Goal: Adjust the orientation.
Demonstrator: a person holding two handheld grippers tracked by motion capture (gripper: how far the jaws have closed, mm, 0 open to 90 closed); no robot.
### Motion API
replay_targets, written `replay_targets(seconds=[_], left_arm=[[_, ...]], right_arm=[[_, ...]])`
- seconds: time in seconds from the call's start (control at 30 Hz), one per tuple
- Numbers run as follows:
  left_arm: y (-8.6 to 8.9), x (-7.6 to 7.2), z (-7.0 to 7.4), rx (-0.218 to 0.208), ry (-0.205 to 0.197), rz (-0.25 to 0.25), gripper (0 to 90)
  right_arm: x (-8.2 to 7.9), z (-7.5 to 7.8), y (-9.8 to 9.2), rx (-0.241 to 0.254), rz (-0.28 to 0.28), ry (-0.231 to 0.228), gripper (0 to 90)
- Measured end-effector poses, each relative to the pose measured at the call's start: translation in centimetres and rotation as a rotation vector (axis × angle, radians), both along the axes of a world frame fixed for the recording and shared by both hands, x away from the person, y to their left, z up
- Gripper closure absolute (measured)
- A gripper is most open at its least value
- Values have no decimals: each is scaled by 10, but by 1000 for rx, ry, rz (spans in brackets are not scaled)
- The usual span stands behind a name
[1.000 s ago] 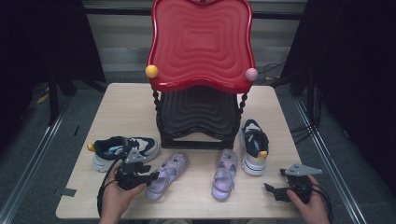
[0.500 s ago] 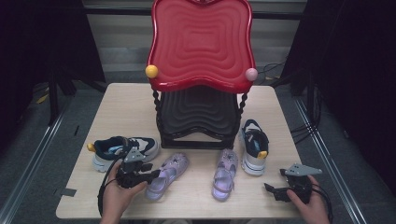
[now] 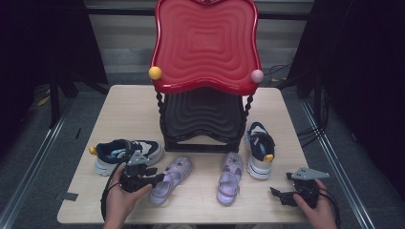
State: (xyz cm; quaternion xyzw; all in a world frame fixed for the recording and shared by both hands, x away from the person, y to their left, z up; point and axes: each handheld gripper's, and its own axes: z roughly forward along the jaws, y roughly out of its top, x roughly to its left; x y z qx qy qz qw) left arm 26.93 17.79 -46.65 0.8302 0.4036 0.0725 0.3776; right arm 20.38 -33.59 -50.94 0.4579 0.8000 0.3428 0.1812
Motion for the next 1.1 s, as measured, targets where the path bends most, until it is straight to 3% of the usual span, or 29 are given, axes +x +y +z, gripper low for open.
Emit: replay_targets(seconds=[0.27, 0.33, 0.63, 1.0, 1.1], left_arm=[[-5, 0, 4, 18, 32, 10, 726], [-6, 0, 4, 35, 29, 5, 731], [-7, 1, 6, 43, 49, 7, 740], [-9, 1, 9, 89, 29, -4, 789], [-8, 1, 7, 68, 40, 4, 813]], right_arm=[[0, 0, 0, 0, 0, 0, 111], [0, 0, 0, 0, 0, 1, 111], [0, 0, 0, 0, -1, 1, 111], [0, 0, 0, 0, -1, 1, 111], [0, 0, 0, 0, 0, 0, 111]])
